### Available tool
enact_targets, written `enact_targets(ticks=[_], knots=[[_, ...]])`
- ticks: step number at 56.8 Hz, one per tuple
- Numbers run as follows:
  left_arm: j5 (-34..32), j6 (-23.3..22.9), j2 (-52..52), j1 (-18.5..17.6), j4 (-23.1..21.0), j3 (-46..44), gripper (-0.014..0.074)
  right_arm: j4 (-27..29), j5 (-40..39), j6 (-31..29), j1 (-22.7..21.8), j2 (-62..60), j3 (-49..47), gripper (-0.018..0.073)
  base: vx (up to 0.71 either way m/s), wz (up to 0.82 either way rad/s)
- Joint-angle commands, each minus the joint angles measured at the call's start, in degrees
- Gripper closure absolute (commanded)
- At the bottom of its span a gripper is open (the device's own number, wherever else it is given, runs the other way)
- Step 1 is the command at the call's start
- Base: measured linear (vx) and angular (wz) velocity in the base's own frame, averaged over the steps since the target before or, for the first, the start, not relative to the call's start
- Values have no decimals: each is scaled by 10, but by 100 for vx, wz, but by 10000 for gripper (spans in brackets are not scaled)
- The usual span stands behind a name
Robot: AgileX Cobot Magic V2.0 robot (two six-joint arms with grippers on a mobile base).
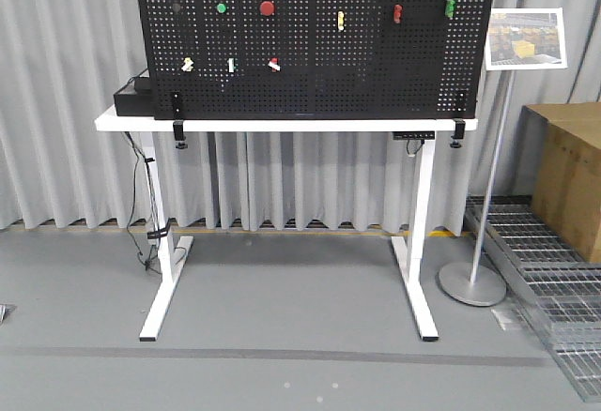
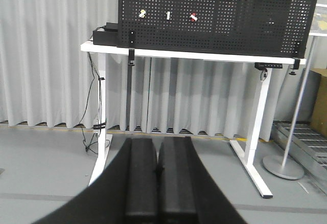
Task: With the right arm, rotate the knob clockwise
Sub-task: 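Drive the base forward toward the black pegboard on the desk, then drive closer until the pegboard fills the view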
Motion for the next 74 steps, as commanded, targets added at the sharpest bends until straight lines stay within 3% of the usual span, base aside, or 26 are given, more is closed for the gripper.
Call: enact_targets(ticks=[1,74], knots=[[-47,-3,0,1,-5,7,603,-5,-47,-4,-3,-6,3,568,21,2],[-47,-3,0,1,-5,7,603,-5,-47,-4,-3,-6,3,568,37,1]])
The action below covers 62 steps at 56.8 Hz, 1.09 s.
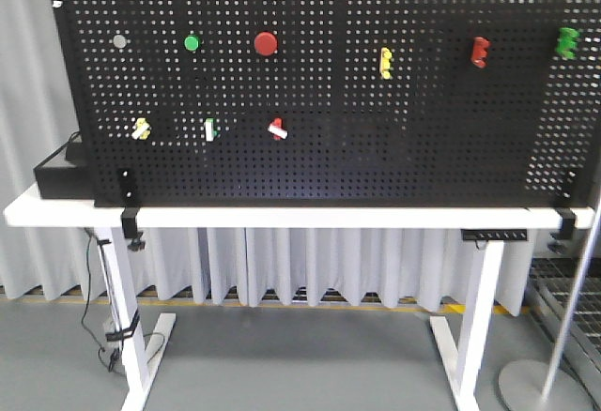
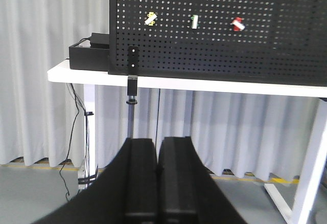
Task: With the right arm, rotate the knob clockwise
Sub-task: 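Drive closer until the pegboard fills the view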
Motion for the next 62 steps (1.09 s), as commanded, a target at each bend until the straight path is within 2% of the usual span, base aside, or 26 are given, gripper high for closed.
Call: enact_targets(ticks=[1,62], knots=[[-47,-3,0,1,-5,7,603,-5,-48,-4,-3,-6,3,568,41,2],[-47,-3,0,1,-5,7,603,-5,-48,-4,-3,-6,3,568,38,2]])
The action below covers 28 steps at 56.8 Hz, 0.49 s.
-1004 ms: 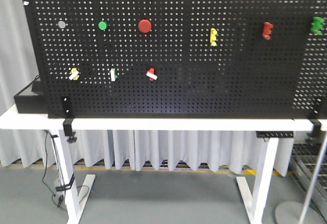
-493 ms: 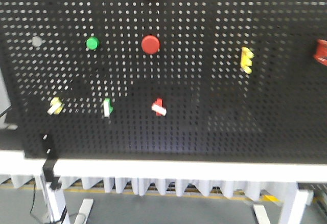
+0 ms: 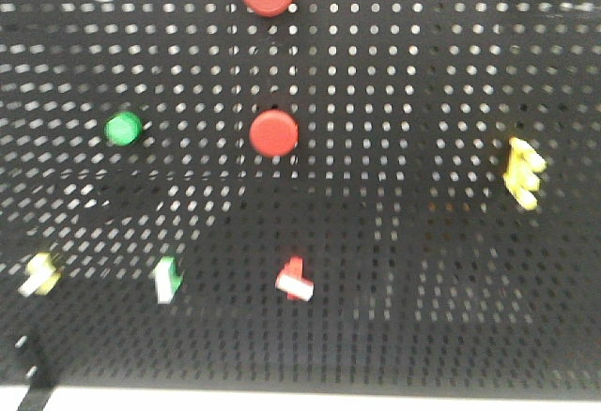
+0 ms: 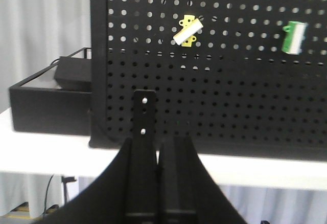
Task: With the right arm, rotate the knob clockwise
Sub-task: 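Drive closer until the pegboard fills the view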
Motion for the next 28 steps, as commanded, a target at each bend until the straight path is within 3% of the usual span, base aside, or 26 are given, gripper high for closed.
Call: enact_targets(ticks=[1,28], knots=[[-47,-3,0,1,-5,7,603,-5,-47,-4,-3,-6,3,568,24,-4],[-47,-3,0,1,-5,7,603,-5,-47,-4,-3,-6,3,568,13,-4]])
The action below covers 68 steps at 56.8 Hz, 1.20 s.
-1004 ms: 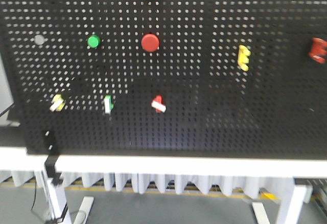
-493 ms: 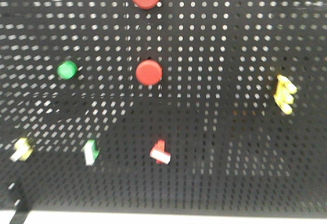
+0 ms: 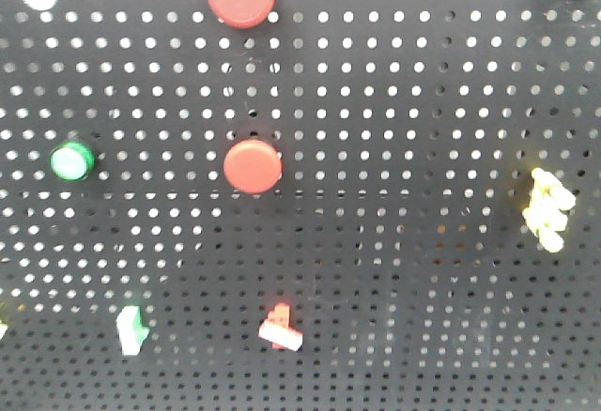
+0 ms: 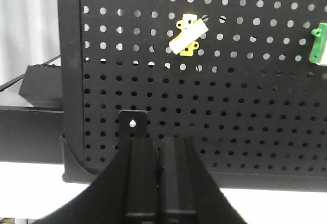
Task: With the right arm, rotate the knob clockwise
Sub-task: 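Drive closer until the pegboard fills the view, then move the right gripper up to the small white round knob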
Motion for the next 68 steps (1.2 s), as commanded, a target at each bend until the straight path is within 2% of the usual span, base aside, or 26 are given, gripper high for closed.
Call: enact_targets(ticks=[1,23,27,37,42,52,61,68], knots=[[-47,-3,0,1,-5,7,603,-5,-47,-4,-3,-6,3,568,6,-3],[-47,-3,0,1,-5,7,603,-6,-51,-6,-3,-6,3,568,1,-1],[-47,-3,0,1,-5,7,603,-21,-81,-8,-3,-6,2,568,0,0],[-47,-3,0,1,-5,7,603,-23,-224,-7,-3,-6,-3,568,0,0],[-47,-3,0,1,-5,7,603,-23,-235,-6,-3,-6,-34,568,0,0],[-47,-3,0,1,-5,7,603,-46,-194,-11,-3,50,-199,568,0,0],[-47,-3,0,1,-5,7,603,-106,-130,-11,-3,202,-415,568,0,0],[-47,-3,0,1,-5,7,603,-119,-59,-11,-3,330,-599,568,0,0]])
